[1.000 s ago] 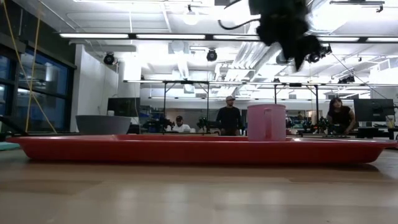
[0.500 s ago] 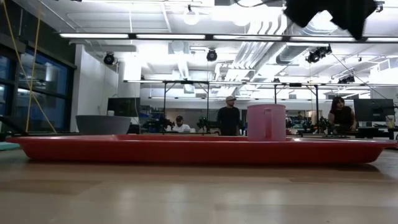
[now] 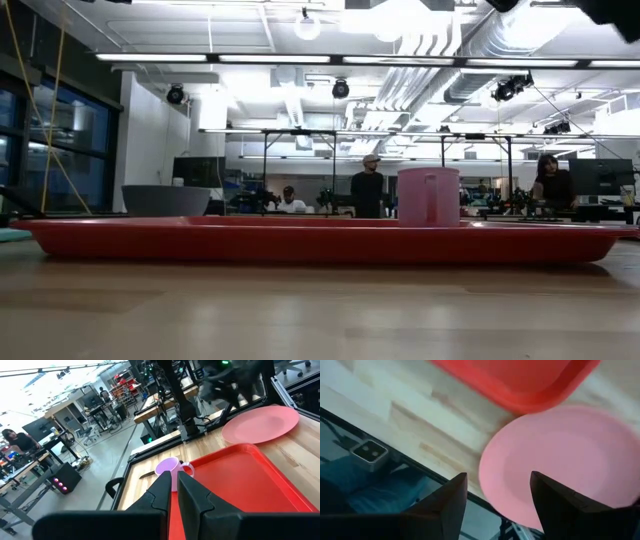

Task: Set up tray
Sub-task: Put the pink plate on the red tray to the bottom left of the purple cup

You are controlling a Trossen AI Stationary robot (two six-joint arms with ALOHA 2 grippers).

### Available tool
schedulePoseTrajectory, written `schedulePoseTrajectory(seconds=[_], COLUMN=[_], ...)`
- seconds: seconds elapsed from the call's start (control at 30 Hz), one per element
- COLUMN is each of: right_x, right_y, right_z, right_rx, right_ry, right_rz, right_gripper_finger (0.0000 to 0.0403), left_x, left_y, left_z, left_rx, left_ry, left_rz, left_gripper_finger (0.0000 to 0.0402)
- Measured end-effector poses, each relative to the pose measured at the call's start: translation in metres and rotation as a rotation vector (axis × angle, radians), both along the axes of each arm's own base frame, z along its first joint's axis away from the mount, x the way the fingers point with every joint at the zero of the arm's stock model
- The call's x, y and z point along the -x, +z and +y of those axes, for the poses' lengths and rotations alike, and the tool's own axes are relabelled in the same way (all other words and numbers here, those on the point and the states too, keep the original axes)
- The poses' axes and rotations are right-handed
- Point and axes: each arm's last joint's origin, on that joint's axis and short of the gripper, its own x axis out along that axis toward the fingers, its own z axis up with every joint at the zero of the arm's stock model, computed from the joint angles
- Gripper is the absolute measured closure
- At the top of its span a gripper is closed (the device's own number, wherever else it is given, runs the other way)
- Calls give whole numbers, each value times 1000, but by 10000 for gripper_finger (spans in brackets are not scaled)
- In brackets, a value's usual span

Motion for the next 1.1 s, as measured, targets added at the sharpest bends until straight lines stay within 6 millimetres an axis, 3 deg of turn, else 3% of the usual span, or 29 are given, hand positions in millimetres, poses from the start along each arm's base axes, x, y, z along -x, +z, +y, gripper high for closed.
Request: schedulePoseTrajectory(seconds=[0.2,0.47,0.8,1.1], right_x=[-3,3,-15,-21], right_y=[-33,-58,-86,-101], right_z=[40,79,100,102], right_rx=[6,23,-18,-34], right_ry=[-21,-51,-64,-117], right_rz=[110,160,78,137], right_gripper_finger=[206,206,206,206], left_x=[0,0,0,0], left_y=[0,0,0,0], left_z=[0,0,0,0], left_rx=[0,13,15,35], left_ry=[0,-2,-5,-4], left_rz=[0,-2,-2,-5], left_gripper_finger=[341,341,341,341])
